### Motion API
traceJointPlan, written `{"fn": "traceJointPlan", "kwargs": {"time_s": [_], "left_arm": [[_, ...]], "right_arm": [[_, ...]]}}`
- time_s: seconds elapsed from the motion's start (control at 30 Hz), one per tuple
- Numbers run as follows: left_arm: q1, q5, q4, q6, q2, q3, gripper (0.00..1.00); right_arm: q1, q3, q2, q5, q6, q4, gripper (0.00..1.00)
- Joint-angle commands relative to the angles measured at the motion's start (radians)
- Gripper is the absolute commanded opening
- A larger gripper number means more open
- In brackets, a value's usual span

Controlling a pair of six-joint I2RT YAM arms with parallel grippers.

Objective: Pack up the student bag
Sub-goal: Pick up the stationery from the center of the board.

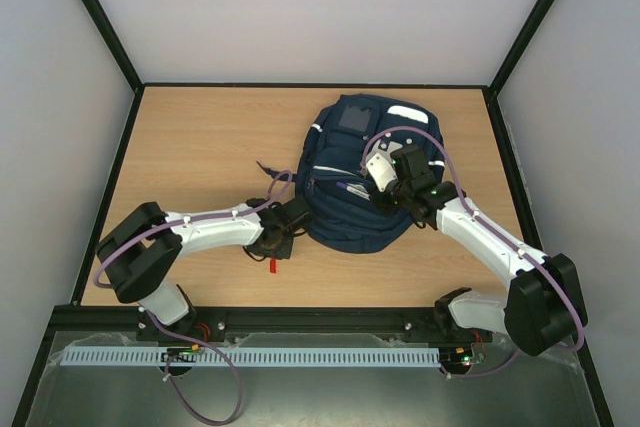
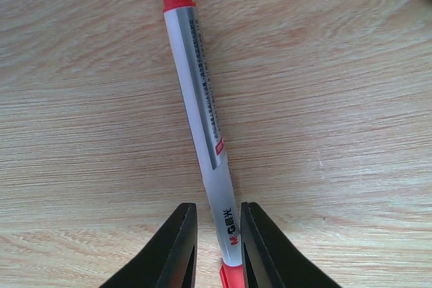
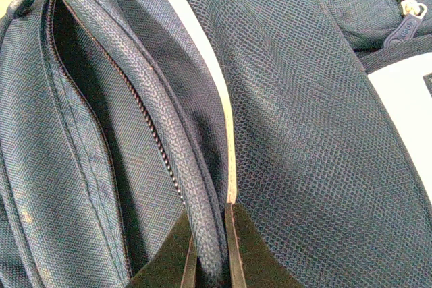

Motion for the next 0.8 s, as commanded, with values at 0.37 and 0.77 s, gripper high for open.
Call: {"fn": "traceJointPlan", "kwargs": {"time_s": [0.37,0.77], "left_arm": [[0.001,-0.018,-0.069,0.050,0.034,0.027,0.24],[0.034,0.010,-0.059,0.075,0.041,0.022,0.16]], "right_arm": [[0.000,-0.006,-0.016,-0.039,-0.001,0.005,0.01],[0.000,-0.006,-0.017,-0.039,-0.004,0.005,0.01]]}}
